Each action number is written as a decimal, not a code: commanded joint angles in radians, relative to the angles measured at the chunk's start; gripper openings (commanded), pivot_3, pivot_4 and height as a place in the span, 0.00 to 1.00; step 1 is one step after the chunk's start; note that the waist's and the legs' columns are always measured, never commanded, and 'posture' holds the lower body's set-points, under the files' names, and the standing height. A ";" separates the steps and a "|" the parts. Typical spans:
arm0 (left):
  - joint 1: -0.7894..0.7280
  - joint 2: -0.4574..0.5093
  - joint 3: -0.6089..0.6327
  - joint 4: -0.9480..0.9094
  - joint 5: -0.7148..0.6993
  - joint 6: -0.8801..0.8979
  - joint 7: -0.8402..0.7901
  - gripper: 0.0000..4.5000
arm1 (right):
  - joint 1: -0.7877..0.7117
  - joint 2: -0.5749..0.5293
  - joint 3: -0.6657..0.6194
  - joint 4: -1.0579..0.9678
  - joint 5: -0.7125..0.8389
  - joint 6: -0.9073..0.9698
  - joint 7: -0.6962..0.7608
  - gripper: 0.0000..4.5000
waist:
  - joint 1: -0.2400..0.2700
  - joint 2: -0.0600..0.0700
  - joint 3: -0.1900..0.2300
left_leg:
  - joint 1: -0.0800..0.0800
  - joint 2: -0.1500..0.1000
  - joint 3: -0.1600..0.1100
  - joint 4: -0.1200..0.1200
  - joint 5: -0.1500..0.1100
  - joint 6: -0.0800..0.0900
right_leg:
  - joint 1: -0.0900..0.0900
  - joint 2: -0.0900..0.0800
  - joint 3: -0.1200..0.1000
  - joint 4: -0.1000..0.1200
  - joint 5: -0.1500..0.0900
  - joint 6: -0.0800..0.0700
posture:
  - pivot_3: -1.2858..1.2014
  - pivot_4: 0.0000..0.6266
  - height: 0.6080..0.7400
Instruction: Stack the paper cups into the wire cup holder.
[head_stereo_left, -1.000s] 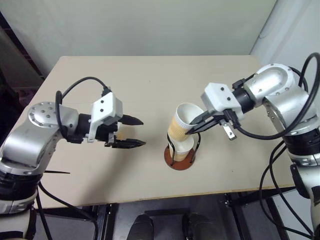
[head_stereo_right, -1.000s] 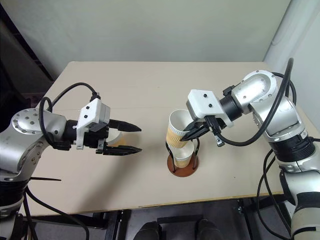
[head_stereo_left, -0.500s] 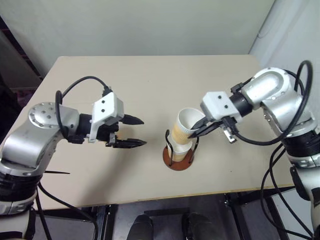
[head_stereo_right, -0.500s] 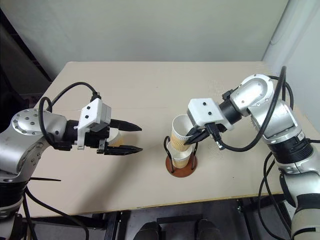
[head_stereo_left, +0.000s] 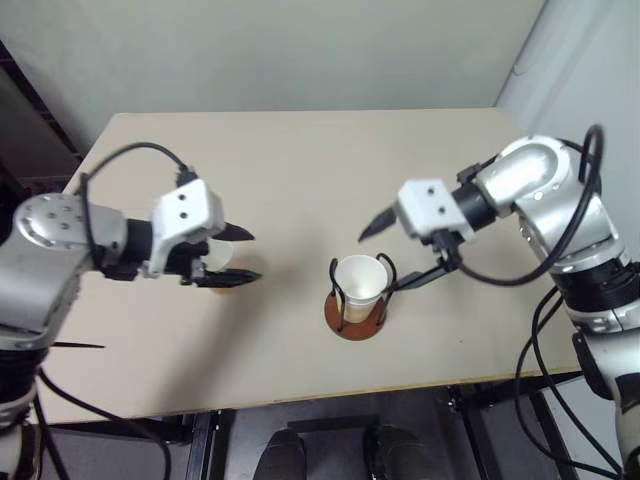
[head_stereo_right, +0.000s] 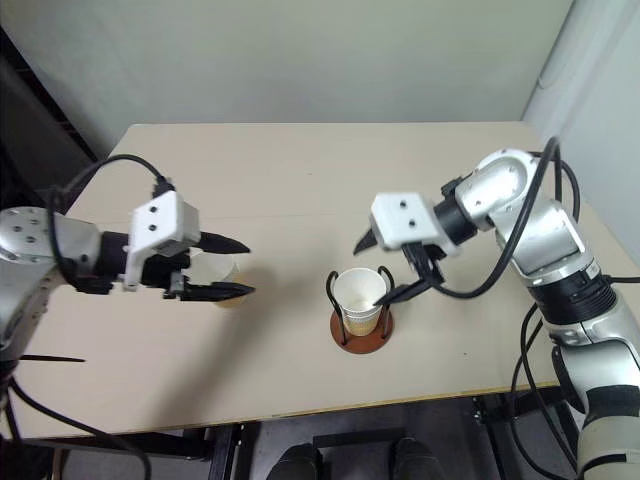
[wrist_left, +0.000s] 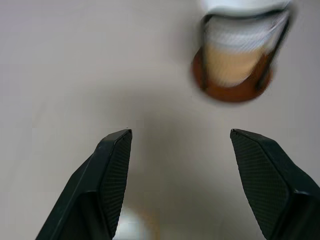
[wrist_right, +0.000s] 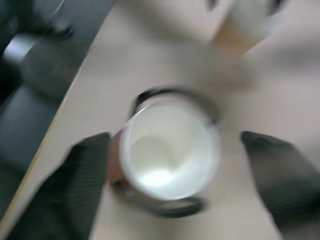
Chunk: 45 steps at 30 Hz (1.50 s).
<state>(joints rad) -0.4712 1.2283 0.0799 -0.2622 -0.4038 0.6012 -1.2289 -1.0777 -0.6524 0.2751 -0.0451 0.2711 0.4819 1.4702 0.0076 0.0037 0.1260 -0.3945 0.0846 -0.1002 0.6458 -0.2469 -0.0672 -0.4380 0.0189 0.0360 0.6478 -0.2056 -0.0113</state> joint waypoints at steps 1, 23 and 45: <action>0.095 0.110 0.057 0.065 0.068 -0.112 -0.093 0.75 | -0.037 0.109 -0.127 -0.027 0.150 0.145 -0.134 0.97 | -0.005 0.000 0.000 | 0.000 0.000 0.000 -0.001 0.000 0.000 | -0.001 0.000 0.000 0.000 0.000 -0.001 | 0.52 0.24 1.00; -0.056 -0.023 -0.192 0.277 0.288 -0.290 -0.131 0.46 | 0.036 0.163 -0.114 -0.203 0.239 0.278 -0.312 0.97 | -0.001 -0.002 -0.001 | -0.006 0.000 -0.003 -0.001 -0.001 -0.001 | -0.012 0.001 0.000 0.011 0.001 0.001 | 0.52 0.24 1.00; -0.559 -0.303 -0.273 0.183 -0.043 -0.290 -0.385 0.01 | 0.350 -0.424 -0.446 -0.256 0.423 0.221 -0.013 0.97 | 0.008 -0.004 -0.002 | -0.005 -0.005 0.009 0.005 -0.001 -0.003 | -0.004 0.008 0.015 0.007 0.006 0.017 | 0.52 0.24 1.00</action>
<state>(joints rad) -0.9840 0.9260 -0.1807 -0.0852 -0.4321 0.3524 -1.5693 -0.7238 -1.0617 -0.1050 -0.2510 0.6295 0.6786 1.4622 0.0159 -0.0002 0.1236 -0.3998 0.0800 -0.0908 0.6528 -0.2474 -0.0696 -0.4414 0.0289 0.0545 0.6541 -0.1993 0.0078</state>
